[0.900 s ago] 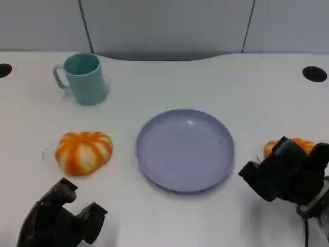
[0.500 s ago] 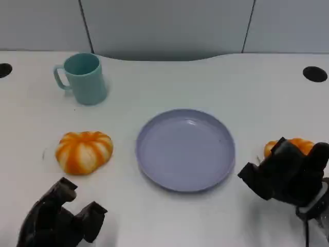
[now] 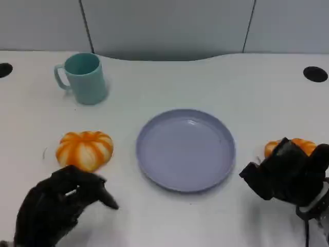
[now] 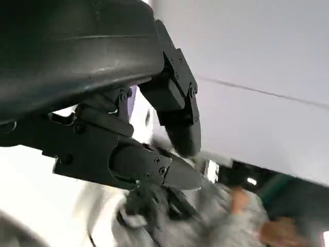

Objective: Grasp the bread from the table and place it into the plate.

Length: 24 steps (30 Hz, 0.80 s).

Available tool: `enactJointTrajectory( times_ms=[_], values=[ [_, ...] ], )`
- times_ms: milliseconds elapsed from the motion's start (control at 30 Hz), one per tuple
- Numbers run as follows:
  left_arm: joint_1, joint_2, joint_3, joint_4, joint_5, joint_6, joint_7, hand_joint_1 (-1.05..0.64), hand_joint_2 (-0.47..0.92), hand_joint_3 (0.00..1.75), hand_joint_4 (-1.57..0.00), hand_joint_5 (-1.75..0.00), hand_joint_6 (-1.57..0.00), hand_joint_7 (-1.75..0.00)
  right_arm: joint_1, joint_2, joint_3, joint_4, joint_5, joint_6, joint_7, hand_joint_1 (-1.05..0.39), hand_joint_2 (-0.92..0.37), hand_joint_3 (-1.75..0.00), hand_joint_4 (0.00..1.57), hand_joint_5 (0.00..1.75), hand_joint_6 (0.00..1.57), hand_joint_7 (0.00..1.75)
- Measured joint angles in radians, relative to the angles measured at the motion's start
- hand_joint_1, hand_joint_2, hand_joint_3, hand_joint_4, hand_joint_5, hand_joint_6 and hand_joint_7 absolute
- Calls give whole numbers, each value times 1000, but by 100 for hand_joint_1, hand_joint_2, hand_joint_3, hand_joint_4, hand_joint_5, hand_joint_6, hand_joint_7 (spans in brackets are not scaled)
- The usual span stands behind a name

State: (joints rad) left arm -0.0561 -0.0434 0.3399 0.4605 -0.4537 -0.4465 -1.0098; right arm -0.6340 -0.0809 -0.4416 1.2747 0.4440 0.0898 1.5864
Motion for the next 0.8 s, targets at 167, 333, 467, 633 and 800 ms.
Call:
enactJointTrajectory(
  times_ms=[167, 333, 467, 633, 800],
  values=[
    [2, -8, 29, -175, 382, -368, 289, -62, 92, 8, -33, -42, -59, 0, -2, -1, 1, 1, -4, -35, 2, -58, -92, -16, 116, 98, 137, 1],
    [-55, 99, 56, -248, 754, -431, 624, -76, 92, 11, -20, -30, -46, 0, -15, 2, -9, 10, 0, -39, 15, -58, -92, -16, 117, 101, 138, 2],
    [-94, 191, 1, -197, 1048, -369, 883, -96, 92, 15, -2, -14, -25, 0, -15, 1, -7, 10, -2, -47, 10, -53, -92, -14, 113, 99, 133, 0],
    [-176, 316, -174, -11, 1301, -188, 1135, -102, 90, 5, 0, 0, -14, 0, -14, -3, 0, 14, -6, 3, 19, -55, -92, -18, 112, 129, 142, 4],
    [-296, 357, -313, 264, 1264, -118, 1172, -87, 82, 0, -9, -5, -18, -3, -9, -2, -6, -5, -4, -29, -11, -55, -92, -22, 113, 124, 147, 10]
  ],
)
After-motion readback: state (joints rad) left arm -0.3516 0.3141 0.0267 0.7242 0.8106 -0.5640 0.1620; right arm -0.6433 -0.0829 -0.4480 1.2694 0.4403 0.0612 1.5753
